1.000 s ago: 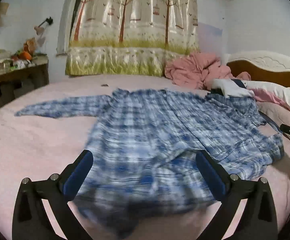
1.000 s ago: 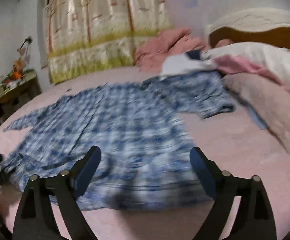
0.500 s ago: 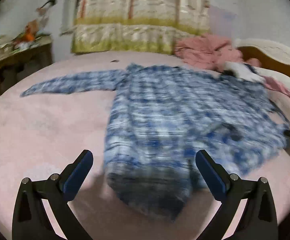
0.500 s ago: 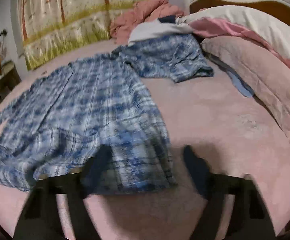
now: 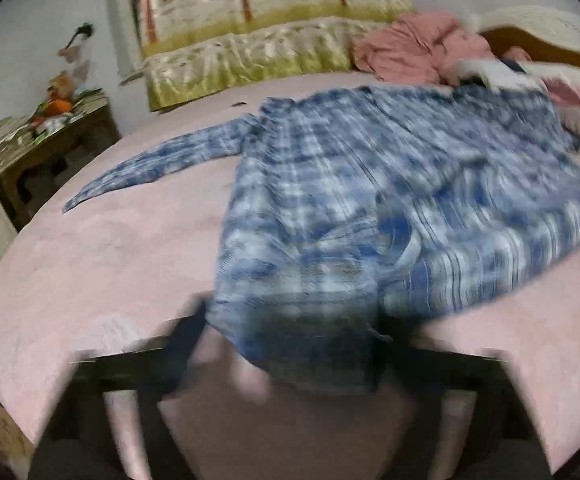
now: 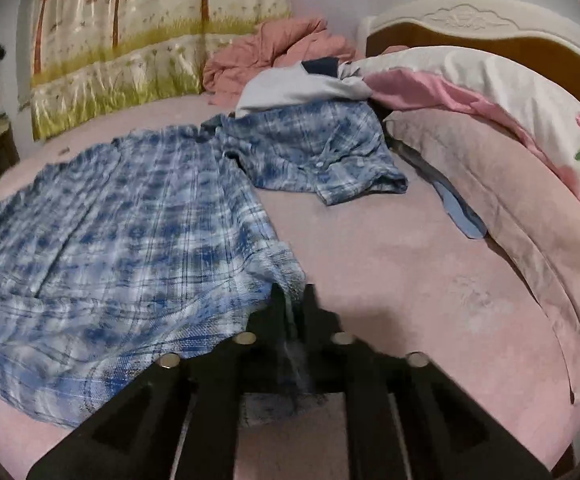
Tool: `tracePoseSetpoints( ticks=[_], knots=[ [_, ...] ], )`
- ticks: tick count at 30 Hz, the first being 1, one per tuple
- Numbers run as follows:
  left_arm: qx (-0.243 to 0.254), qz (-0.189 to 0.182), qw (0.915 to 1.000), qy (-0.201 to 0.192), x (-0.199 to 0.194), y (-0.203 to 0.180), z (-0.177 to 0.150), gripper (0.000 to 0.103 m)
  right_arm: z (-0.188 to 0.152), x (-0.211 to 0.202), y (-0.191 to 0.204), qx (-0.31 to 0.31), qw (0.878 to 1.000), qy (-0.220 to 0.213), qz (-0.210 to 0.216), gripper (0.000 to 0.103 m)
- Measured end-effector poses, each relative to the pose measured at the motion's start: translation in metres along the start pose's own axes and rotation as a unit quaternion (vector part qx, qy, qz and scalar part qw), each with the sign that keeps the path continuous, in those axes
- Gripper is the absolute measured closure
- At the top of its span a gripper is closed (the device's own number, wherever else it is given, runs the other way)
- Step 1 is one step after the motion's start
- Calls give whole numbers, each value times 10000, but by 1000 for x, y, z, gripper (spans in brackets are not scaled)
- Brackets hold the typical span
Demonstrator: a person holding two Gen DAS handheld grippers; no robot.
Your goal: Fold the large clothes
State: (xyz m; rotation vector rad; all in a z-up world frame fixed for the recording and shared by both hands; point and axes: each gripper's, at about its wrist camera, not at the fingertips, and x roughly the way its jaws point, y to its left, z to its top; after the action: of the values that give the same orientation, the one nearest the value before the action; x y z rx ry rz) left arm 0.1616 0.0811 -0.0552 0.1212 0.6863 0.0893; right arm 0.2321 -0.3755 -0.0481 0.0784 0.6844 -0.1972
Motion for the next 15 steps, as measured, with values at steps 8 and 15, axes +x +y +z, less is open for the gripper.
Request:
tracePoseSetpoints(
  ticks=[8, 15],
  knots=[
    [-614, 685, 9943, -546, 1, 32, 37, 53, -2, -13, -12, 253, 9995, -127, 113, 53],
    [-393, 441, 9979, -264, 28, 27, 38, 13, -10, -24, -7, 168, 9997, -141, 139, 36]
  ],
)
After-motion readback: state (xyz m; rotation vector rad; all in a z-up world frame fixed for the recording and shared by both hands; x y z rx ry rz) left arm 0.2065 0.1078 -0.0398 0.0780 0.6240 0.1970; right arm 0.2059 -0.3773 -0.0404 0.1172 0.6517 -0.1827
